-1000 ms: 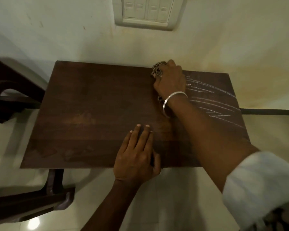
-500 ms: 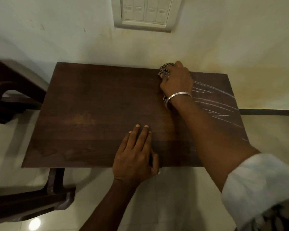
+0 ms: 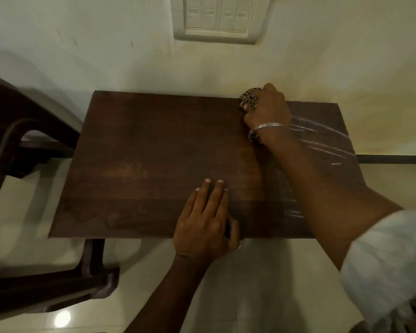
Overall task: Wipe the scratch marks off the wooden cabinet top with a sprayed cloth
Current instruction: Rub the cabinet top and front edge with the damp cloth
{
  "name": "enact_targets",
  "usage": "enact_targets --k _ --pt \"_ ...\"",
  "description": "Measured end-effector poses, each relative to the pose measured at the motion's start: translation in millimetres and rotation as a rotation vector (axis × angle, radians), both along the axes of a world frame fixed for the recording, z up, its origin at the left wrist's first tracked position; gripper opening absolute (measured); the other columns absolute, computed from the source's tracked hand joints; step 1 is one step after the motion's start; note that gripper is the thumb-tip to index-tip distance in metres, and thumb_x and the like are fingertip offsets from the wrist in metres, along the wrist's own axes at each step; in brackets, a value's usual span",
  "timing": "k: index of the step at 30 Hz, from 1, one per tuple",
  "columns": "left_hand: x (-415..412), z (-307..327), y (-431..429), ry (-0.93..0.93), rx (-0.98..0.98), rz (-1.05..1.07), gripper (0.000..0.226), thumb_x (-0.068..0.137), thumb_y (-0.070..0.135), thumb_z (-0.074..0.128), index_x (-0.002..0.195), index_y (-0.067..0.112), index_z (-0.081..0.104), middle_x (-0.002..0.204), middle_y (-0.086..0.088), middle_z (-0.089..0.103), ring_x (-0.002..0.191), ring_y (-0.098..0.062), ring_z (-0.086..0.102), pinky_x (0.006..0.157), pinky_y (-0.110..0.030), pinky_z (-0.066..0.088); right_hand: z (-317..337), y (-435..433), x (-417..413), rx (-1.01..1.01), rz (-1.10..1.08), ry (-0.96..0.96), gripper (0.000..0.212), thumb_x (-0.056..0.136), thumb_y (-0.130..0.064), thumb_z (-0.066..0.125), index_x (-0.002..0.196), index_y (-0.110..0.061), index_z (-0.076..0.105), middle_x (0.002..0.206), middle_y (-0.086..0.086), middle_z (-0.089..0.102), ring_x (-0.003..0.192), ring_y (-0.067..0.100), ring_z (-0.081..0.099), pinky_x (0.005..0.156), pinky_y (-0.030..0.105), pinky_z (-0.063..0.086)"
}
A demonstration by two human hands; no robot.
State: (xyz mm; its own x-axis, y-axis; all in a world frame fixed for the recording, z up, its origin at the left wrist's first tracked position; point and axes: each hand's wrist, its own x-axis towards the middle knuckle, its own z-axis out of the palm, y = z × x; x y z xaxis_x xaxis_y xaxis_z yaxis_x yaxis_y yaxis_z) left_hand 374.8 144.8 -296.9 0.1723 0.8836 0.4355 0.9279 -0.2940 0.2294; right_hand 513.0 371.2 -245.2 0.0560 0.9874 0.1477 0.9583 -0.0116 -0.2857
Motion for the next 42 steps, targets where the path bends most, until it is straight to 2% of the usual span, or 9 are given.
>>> enact_targets --k 3,7,13,16,22,29,36,39,42 --pt "0.1 -0.5 -0.4 -0.01 0.021 0.003 0.048 0.084 0.028 0.048 0.117 0.002 0.072 0.132 -0.013 0.066 0.126 -0.032 0.06 0.1 -0.044 0.052 -3.9 -28.3 3.7 0.038 0.048 -0.025 0.026 0.085 -0.021 0.063 0.109 -0.01 0.066 0.112 0.014 0.054 0.103 0.035 0.053 0.075 0.039 0.046" --pt "2.2 -1.7 1.7 -0.028 0.048 0.018 0.047 0.087 0.028 0.044 0.115 0.003 0.073 0.13 -0.013 0.067 0.125 -0.032 0.061 0.098 -0.044 0.052 -12.2 -74.1 11.7 0.096 0.054 -0.008 0.026 0.084 -0.025 0.063 0.108 -0.018 0.068 0.119 0.011 0.055 0.105 0.034 0.053 0.082 0.042 0.049" --pt "2.2 -0.4 1.4 -0.03 0.049 0.009 0.053 0.092 0.031 0.035 0.115 0.002 0.073 0.129 -0.013 0.067 0.124 -0.033 0.061 0.096 -0.045 0.053 1.9 -22.8 12.1 -0.032 0.05 -0.012 0.035 0.086 -0.023 0.064 0.119 -0.015 0.064 0.119 0.013 0.053 0.11 0.036 0.053 0.086 0.041 0.047" --pt "1.3 -0.2 2.2 -0.009 0.042 0.008 0.047 0.087 0.028 0.045 0.115 0.002 0.073 0.128 -0.013 0.067 0.123 -0.033 0.062 0.096 -0.045 0.053 2.1 -25.6 9.9 -0.063 0.036 0.003 0.036 0.086 -0.024 0.065 0.121 -0.015 0.064 0.121 0.013 0.053 0.111 0.036 0.052 0.088 0.042 0.047" --pt "2.8 2.3 1.3 -0.014 0.023 0.015 0.046 0.083 0.026 0.05 0.114 0.001 0.073 0.128 -0.014 0.067 0.123 -0.034 0.062 0.096 -0.045 0.053 -11.3 -99.4 19.3 0.051 0.082 -0.016 0.028 0.08 -0.02 0.066 0.108 -0.021 0.068 0.109 0.007 0.054 0.099 0.031 0.054 0.075 0.038 0.048" --pt "2.0 3.1 0.0 0.002 0.013 0.015 0.045 0.084 0.025 0.049 0.115 0.001 0.072 0.128 -0.014 0.067 0.124 -0.033 0.061 0.097 -0.045 0.053 10.1 -47.7 14.9 -0.114 0.07 -0.025 0.04 0.083 -0.024 0.068 0.122 -0.021 0.063 0.124 0.01 0.054 0.117 0.034 0.053 0.089 0.042 0.049" --pt "2.2 2.8 0.7 -0.007 -0.004 0.018 0.047 0.084 0.025 0.047 0.116 0.0 0.072 0.129 -0.014 0.067 0.124 -0.034 0.061 0.097 -0.046 0.052 -7.4 -126.0 24.5 0.002 0.114 -0.021 0.026 0.083 -0.023 0.065 0.109 -0.02 0.066 0.111 0.006 0.052 0.1 0.03 0.054 0.077 0.041 0.052" --pt "2.7 3.6 1.4 -0.007 -0.009 0.023 0.048 0.084 0.025 0.047 0.117 0.001 0.071 0.129 -0.013 0.067 0.124 -0.033 0.061 0.098 -0.045 0.052 -1.3 -106.3 23.0 -0.031 0.091 -0.045 0.034 0.082 -0.023 0.066 0.116 -0.021 0.065 0.115 0.007 0.053 0.104 0.032 0.056 0.081 0.041 0.053" --pt "2.6 3.3 -0.4 0.009 0.003 0.017 0.048 0.084 0.025 0.047 0.117 0.001 0.072 0.129 -0.013 0.067 0.123 -0.033 0.061 0.098 -0.045 0.052 14.0 -72.4 17.6 -0.145 0.049 -0.012 0.041 0.084 -0.026 0.068 0.124 -0.022 0.063 0.129 0.009 0.054 0.119 0.032 0.053 0.095 0.041 0.047"
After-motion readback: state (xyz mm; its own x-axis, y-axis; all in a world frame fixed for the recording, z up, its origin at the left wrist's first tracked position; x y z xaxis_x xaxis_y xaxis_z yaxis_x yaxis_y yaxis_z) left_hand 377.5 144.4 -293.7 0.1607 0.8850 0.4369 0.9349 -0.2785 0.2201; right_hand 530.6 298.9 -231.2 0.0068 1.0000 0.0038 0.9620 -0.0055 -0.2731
